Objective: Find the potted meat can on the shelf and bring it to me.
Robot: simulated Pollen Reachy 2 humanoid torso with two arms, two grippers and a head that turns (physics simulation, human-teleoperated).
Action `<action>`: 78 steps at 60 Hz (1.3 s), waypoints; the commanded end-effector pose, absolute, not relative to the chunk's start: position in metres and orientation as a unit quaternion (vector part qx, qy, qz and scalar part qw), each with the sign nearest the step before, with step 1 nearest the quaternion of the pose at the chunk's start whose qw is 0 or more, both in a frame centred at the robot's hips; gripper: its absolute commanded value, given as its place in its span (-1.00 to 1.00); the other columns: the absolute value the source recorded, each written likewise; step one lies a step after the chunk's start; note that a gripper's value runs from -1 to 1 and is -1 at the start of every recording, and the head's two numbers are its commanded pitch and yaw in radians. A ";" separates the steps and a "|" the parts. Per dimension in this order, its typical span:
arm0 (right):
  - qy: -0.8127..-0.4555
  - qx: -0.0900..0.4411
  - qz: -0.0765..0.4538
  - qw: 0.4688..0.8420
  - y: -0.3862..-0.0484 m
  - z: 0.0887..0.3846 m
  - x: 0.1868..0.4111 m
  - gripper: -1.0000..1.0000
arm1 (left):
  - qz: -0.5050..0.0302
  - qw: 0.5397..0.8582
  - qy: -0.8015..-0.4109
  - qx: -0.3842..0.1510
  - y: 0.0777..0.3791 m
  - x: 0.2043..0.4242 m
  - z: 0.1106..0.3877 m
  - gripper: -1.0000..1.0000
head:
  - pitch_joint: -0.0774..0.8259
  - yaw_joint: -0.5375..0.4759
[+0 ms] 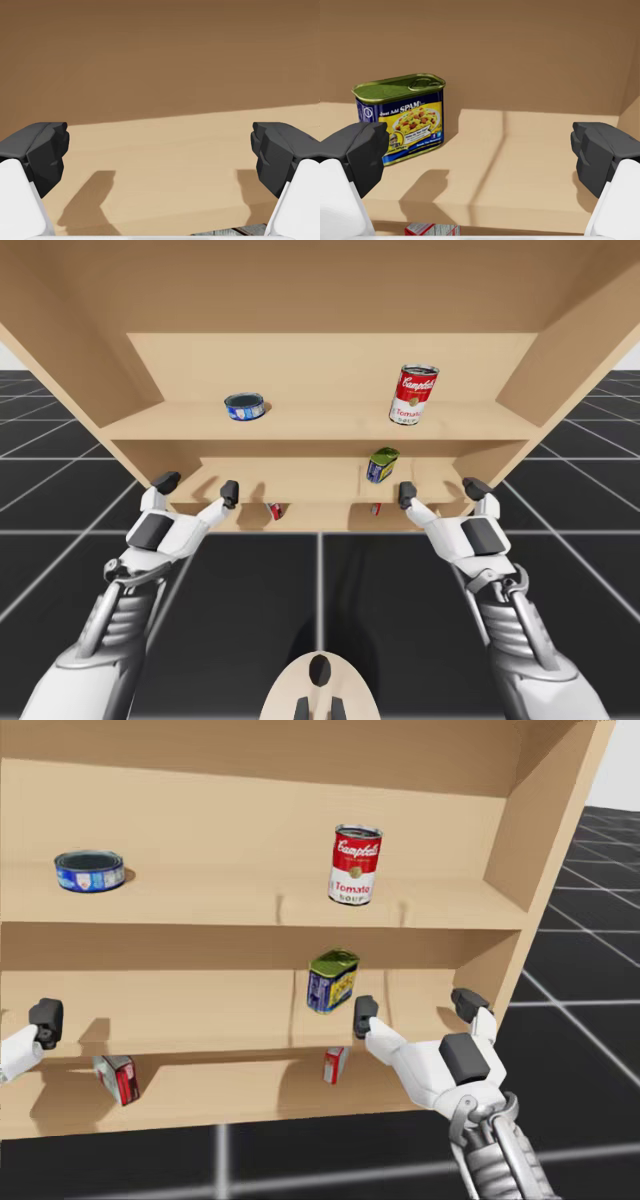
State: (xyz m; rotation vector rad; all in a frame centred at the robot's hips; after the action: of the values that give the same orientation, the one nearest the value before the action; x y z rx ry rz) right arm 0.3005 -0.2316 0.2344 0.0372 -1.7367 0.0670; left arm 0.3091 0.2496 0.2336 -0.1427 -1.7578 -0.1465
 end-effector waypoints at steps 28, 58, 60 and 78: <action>-0.735 0.104 0.079 0.665 -0.207 0.259 0.323 -1.00 | -0.066 0.632 -0.770 -0.060 0.249 0.308 0.234 -1.00 | 0.05 -0.41; -0.693 0.120 0.086 0.706 -0.183 0.243 0.385 -1.00 | -0.065 0.632 -0.770 -0.053 0.249 0.309 0.235 -1.00 | 0.06 -0.39; -0.691 0.118 0.088 0.708 -0.182 0.240 0.390 -1.00 | -0.064 0.632 -0.770 -0.052 0.249 0.308 0.235 -1.00 | 0.06 -0.39; -0.681 0.093 0.072 0.723 -0.181 0.223 0.429 -1.00 | -0.067 0.633 -0.770 -0.047 0.248 0.309 0.234 -1.00 | 0.07 -0.36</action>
State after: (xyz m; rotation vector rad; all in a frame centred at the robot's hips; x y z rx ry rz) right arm 0.4118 -0.1856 0.2322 0.2121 -1.5249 0.1788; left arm 0.3088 0.2482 0.2342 -0.1134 -1.7621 -0.1511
